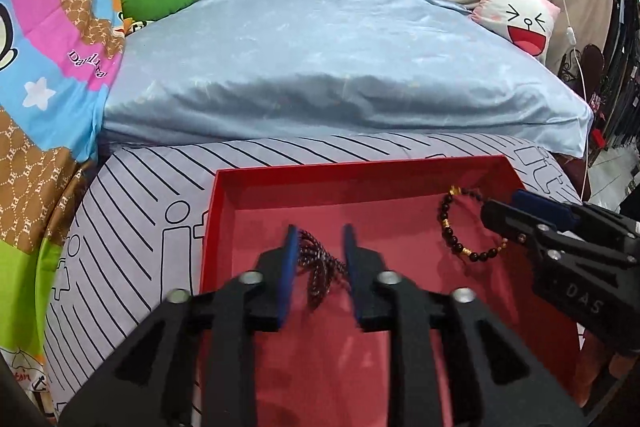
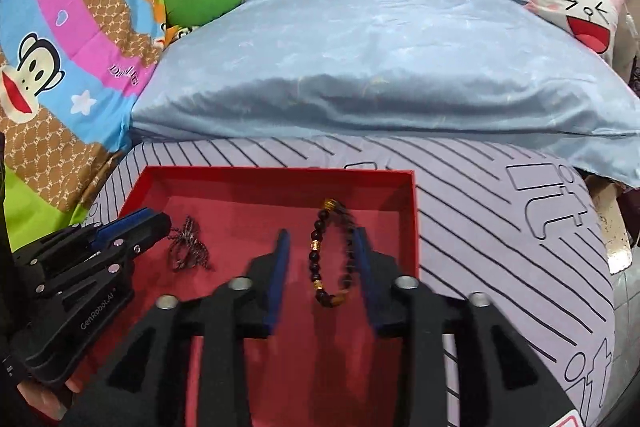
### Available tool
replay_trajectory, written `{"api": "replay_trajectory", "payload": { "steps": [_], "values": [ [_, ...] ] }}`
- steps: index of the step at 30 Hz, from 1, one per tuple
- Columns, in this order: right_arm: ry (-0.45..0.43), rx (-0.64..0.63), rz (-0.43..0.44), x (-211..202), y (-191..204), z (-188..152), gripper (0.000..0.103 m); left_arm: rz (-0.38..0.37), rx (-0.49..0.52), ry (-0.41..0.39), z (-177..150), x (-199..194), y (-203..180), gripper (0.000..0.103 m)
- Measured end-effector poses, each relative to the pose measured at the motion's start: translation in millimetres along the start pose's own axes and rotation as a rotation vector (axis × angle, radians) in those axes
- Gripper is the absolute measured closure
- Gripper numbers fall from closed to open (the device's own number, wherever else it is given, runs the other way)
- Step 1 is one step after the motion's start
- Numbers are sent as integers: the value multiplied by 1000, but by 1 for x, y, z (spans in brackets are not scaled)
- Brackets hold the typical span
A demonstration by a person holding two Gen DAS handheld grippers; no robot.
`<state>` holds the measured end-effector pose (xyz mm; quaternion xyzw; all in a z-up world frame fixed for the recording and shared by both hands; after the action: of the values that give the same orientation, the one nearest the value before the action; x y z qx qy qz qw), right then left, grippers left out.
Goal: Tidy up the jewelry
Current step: 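Carry both bracelets into the red tray and open both tools, then withdraw both tools from the tray back over the jewelry row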
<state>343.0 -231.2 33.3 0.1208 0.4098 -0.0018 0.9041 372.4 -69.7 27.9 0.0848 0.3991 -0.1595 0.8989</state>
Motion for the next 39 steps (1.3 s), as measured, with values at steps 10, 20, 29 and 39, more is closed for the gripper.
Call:
{"api": "replay_trajectory", "payload": {
  "steps": [10, 20, 29, 39],
  "values": [
    [-77, -3, 16, -49, 5, -14, 52, 41, 3, -104, -2, -46, -6, 55],
    [-150, -18, 25, -150, 4, -91, 50, 24, -31, -159, -71, -147, -16, 55],
    [-115, -42, -15, -198, -2, -184, 47, 72, -75, -124, -173, -192, -24, 55],
    [-15, 9, -29, -213, -19, -262, 47, 23, -114, -19, -261, -205, -46, 51]
  ]
}}
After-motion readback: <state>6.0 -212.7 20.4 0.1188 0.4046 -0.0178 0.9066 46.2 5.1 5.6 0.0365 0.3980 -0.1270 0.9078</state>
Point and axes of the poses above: each gripper's, at about its wrist camera, not at the fingertips, and x roughly the way its jaws point, y to its left, z to its top, the point moved 2 cm from there along x, roughly the way its jaws point, and after that the axes turned 6 degrees about x, right-handed, at the moved point
